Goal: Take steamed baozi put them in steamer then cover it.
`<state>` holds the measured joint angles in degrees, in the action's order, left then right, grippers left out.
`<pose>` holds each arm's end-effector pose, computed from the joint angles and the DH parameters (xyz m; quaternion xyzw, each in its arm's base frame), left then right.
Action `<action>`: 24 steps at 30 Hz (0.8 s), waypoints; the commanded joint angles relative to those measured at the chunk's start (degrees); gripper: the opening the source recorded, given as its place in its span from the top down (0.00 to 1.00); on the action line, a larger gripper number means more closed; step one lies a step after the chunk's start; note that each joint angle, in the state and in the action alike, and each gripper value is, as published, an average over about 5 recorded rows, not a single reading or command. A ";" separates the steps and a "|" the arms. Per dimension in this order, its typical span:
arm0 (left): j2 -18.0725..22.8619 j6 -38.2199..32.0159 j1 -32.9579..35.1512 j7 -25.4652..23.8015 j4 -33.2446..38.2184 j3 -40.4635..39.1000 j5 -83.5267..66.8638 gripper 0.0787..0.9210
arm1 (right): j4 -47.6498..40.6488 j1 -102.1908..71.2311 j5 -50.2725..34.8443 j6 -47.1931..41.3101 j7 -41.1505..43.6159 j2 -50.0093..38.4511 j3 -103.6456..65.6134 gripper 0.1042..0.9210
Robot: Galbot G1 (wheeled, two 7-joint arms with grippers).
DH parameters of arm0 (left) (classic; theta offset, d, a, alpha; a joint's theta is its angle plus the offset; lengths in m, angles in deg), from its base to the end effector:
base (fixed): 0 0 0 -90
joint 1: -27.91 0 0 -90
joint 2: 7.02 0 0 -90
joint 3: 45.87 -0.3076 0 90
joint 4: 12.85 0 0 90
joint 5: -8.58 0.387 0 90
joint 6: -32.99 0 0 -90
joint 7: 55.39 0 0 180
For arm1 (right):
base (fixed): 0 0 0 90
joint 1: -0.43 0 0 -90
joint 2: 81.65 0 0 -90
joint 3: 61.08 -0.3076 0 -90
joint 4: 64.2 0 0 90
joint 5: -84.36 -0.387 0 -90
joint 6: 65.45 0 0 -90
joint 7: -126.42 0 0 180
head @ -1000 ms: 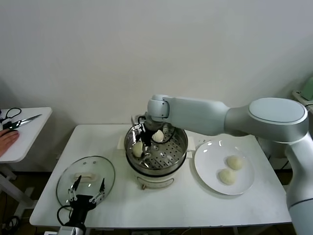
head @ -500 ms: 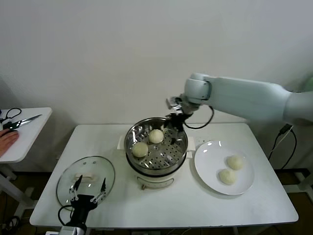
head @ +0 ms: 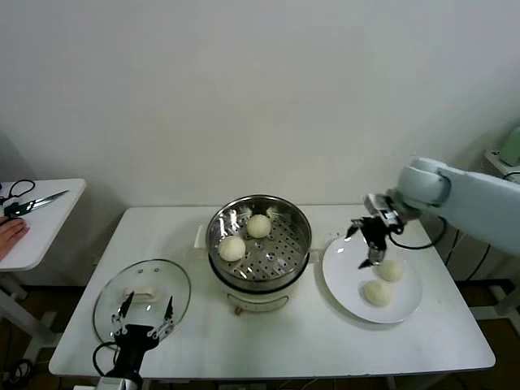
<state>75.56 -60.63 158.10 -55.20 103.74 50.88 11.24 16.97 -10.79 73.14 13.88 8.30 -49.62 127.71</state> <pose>0.1799 0.0577 -0.3196 0.0090 -0.9905 -0.1096 0.0830 0.4938 -0.1107 -0.1575 0.5541 -0.5284 0.5127 0.3886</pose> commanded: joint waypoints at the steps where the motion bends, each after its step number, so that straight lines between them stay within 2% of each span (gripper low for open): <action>1: 0.40 0.11 0.42 0.00 -0.10 0.17 0.32 0.12 | -4.61 -17.98 13.30 2.15 0.76 -4.05 -11.92 0.12; 17: 0.66 -0.12 0.08 0.02 -2.14 0.50 0.33 0.12 | -11.68 -18.71 14.43 2.46 -0.24 6.93 -11.31 0.12; 24: 0.63 -0.25 0.16 0.00 -2.31 0.41 0.28 0.12 | -12.22 -17.69 14.02 2.43 -0.04 8.73 -10.71 0.12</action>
<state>76.28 -60.81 158.19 -55.17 101.69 51.31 11.53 6.61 -26.69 85.65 16.05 8.33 -43.42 118.11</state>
